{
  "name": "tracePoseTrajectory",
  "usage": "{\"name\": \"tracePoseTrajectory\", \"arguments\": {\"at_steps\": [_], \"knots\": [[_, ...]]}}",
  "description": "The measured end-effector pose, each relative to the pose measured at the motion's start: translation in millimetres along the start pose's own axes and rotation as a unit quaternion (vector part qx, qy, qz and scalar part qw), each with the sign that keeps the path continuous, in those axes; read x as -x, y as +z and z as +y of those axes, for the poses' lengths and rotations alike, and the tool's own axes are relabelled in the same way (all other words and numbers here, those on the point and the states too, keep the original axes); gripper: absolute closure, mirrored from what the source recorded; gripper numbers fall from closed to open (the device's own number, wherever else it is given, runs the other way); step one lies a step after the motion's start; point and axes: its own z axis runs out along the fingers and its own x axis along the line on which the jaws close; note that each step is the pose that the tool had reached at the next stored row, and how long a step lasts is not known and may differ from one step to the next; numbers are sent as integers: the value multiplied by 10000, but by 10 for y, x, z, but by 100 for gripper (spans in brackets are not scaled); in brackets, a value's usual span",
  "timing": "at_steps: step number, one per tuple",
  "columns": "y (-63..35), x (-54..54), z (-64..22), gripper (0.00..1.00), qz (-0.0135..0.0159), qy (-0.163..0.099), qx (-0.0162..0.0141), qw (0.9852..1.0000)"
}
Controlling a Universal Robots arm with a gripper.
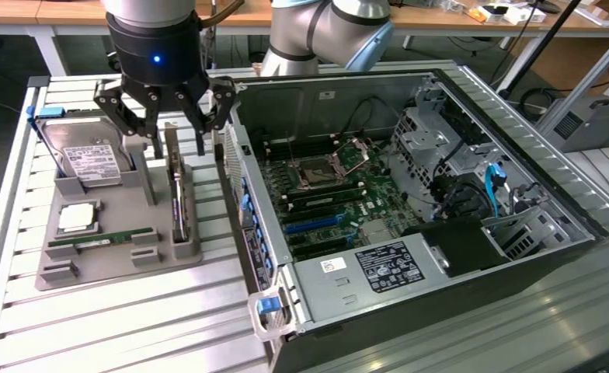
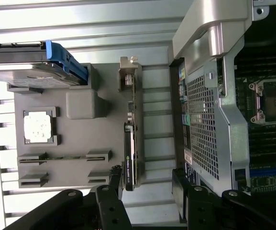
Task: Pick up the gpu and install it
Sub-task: 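Pick up the gpu and move the gpu toward the slot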
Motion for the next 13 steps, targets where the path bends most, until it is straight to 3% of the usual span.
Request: {"name": "tracePoseTrajectory", "arguments": {"at_steps": [13], "knots": [[28, -6, -2, 46, 0, 0, 0, 10000]]}}
